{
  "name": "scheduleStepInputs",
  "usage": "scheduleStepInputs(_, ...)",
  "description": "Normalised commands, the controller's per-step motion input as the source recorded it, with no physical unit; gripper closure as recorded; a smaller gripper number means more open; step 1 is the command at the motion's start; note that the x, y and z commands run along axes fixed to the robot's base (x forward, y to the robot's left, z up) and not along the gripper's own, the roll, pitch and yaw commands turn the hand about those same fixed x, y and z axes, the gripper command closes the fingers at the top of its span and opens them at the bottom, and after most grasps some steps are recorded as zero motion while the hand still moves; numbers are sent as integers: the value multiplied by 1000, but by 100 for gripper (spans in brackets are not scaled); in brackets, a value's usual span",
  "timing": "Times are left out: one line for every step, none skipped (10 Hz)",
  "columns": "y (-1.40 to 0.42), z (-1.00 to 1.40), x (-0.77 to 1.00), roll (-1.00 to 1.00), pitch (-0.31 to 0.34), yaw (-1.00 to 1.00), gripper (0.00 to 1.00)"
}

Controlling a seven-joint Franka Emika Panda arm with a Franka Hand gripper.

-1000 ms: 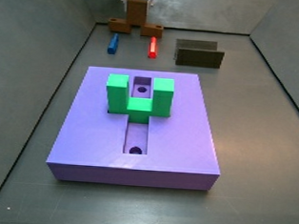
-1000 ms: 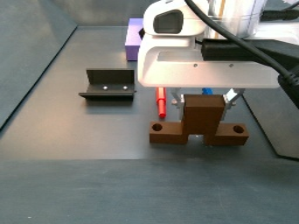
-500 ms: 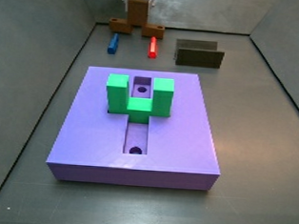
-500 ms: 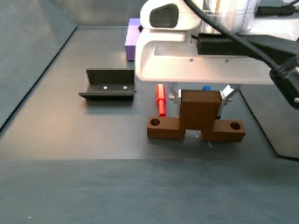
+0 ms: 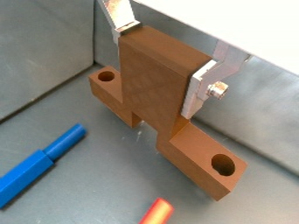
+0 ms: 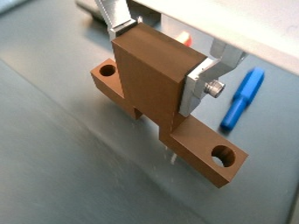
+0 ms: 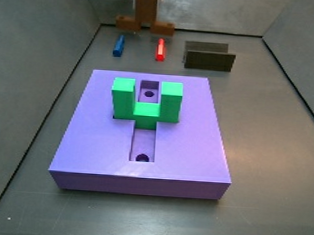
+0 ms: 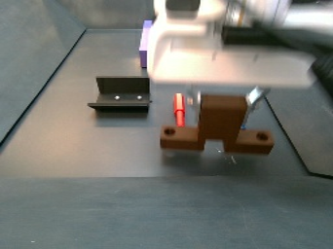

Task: Pick up the brown object. Move up. Move to above the board. Insert the brown object.
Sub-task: Move up, then move to above the board.

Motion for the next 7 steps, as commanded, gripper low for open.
scheduleStepInputs(0,668,-30,16,51,-13,100)
scheduleStepInputs(-4,275,2,76,46,0,100)
scheduleStepInputs(0,1400,0,0,0,0,100)
scheduleStepInputs(-2,1400,-31,-44,25,1,100)
scheduleStepInputs(-7,1400,-54,-22,32,-1,100)
scheduleStepInputs(2,1400,18,4,16,3,100)
scheduleStepInputs(17,998,36,-6,53,0,100)
